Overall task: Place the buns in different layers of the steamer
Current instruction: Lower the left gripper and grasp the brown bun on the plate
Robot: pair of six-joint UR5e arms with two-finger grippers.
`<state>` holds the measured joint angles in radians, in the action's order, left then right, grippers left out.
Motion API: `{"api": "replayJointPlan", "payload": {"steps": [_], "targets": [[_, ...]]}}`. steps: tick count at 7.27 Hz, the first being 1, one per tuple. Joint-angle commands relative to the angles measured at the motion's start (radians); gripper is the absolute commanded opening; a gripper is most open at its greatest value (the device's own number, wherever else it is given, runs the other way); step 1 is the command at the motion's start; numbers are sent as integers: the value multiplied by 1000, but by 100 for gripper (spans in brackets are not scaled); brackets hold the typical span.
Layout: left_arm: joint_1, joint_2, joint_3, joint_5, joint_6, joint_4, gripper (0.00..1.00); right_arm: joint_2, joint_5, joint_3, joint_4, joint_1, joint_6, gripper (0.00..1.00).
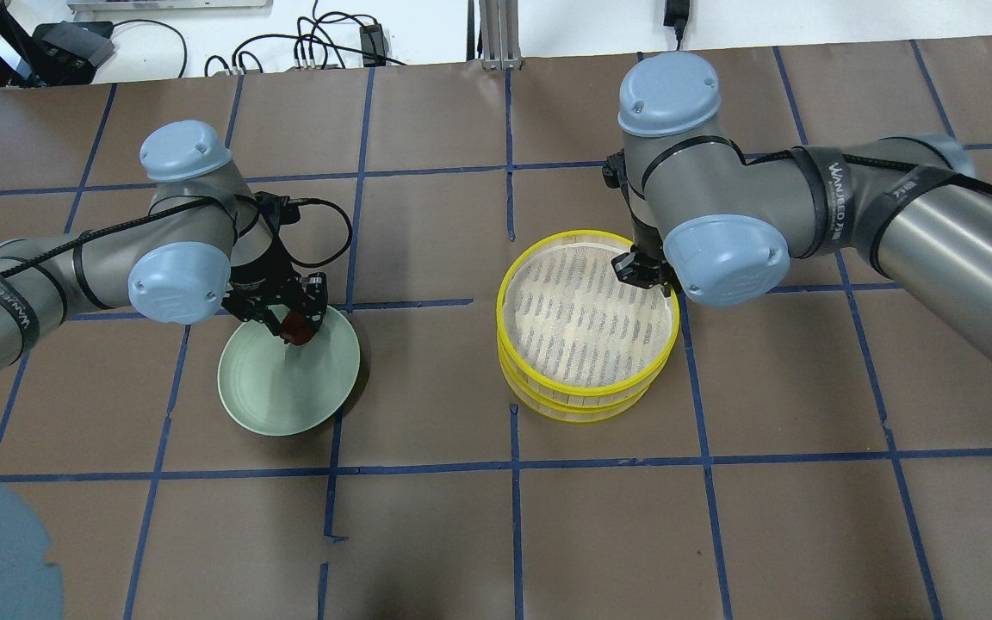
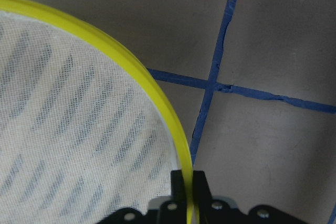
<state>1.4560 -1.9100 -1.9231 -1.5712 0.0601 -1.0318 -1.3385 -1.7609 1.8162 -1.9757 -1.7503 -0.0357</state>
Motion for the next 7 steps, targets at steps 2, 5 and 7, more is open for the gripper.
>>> {"api": "replayJointPlan", "payload": {"steps": [2, 5, 7], "targets": [[4, 73, 28, -10, -3, 52, 0, 1, -3, 0, 0, -17, 11, 5], [85, 205, 39, 51, -153, -62, 0, 7, -11, 2, 0, -15, 10, 6], [188, 195, 82, 108, -391, -7, 0, 7, -12, 2, 1, -14, 7, 6]]}}
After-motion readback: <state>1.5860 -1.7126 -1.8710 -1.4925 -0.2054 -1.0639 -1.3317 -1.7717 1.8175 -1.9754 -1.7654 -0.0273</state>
